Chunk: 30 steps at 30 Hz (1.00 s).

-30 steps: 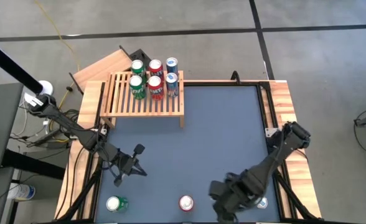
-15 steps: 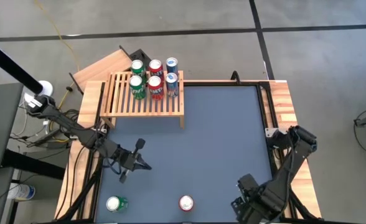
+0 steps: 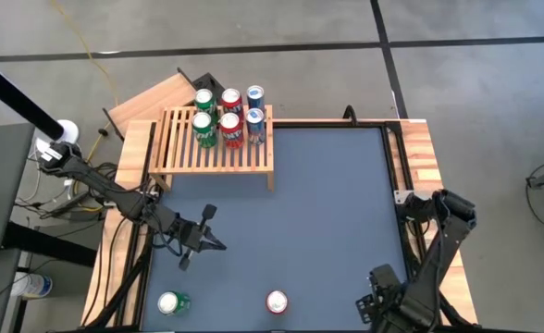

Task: Place canned beverage on shelf
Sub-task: Put the blue soda can on the shelf aligned with the other blue soda cans

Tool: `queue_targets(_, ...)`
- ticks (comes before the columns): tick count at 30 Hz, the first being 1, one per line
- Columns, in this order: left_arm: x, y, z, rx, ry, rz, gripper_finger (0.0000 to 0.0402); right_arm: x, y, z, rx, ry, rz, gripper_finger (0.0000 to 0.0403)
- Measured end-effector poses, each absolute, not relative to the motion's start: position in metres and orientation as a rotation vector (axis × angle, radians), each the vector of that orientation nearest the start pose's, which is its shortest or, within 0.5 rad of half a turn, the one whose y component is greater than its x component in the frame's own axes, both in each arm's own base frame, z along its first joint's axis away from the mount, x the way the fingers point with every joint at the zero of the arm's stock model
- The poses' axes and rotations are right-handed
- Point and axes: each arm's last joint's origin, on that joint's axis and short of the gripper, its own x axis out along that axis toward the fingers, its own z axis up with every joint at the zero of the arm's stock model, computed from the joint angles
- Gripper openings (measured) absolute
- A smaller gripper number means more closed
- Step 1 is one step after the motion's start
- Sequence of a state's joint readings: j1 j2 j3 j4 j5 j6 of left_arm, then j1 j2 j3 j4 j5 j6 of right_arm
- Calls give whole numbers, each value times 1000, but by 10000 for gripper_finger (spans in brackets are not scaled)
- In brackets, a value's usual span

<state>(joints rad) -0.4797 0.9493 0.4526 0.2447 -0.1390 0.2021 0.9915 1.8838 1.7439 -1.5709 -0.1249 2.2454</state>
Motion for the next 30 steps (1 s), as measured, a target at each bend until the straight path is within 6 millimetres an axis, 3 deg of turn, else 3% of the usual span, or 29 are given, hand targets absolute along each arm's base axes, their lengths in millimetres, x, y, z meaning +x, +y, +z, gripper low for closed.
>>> queue_targets(8,183,-90,230,262,209,-362,0,182,286,283,873,1434,-1112,380)
queue_targets(21,182,-91,229,260,214,-391,0,185,291,255,877,1434,-1021,378)
queue_targets(25,182,-91,229,260,215,-391,0,184,290,252,852,1438,-1027,359)
queue_targets(30,182,-91,229,260,215,-390,0,183,290,249,850,1460,-1026,307)
